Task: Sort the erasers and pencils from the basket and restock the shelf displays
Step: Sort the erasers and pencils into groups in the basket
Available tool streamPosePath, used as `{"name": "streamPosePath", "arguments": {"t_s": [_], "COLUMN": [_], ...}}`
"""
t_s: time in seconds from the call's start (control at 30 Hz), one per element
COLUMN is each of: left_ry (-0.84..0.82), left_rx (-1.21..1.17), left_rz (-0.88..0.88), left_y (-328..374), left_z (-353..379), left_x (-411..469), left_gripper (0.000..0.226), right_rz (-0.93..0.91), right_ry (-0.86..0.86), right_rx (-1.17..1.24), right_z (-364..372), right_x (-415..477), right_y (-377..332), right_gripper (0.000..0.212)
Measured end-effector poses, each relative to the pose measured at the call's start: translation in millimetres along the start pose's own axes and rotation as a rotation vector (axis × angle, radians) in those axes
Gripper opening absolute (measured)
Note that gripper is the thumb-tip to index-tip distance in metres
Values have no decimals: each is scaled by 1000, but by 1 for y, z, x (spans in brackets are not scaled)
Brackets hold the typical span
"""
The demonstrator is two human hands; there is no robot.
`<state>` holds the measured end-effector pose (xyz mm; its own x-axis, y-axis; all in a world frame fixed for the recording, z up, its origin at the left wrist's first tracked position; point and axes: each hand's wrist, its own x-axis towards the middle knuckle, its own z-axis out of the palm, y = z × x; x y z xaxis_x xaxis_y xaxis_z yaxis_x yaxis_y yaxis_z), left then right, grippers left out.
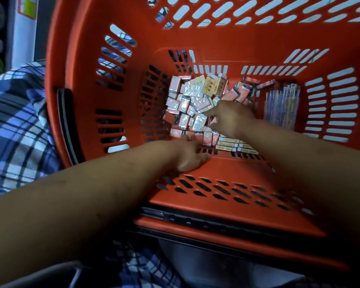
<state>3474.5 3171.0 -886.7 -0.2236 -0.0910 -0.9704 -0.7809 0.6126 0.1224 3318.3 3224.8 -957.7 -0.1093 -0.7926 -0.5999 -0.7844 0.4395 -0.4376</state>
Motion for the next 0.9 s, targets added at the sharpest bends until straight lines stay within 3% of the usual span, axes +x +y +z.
{"name": "streamPosePath", "arguments": {"t_s": [0.13,0.3,0.4,0.5,0.63,0.7,0.83,0.9], "left_ry": [-27,-38,66,231,368,406,477,533], "left_rx": [47,-3,-73,-113,-239,-283,-331,-348], "left_rz": [-20,-8,61,69,72,79,36,28], "left_y": [-4,-6,-9,-19,-29,-32,-35,-34], "left_z": [1,3,0,-5,-10,-11,-18,-22], "left_x": [9,18,18,29,39,42,36,34], "left_gripper": [72,73,54,34,42,43,21,21], "right_rz": [6,-29,-19,-17,-21,51,147,144], "right_ry": [-28,-49,-28,33,41,16,-45,-11], "right_rx": [-64,-267,-245,-34,241,514,1072,1146], "right_z": [2,8,11,13,17,16,3,1], "right_x": [-1,-1,-2,3,6,7,7,7], "right_y": [-10,-27,-33,-27,-22,-23,-23,-21], "right_gripper": [47,34,38,32,12,8,10,7]}}
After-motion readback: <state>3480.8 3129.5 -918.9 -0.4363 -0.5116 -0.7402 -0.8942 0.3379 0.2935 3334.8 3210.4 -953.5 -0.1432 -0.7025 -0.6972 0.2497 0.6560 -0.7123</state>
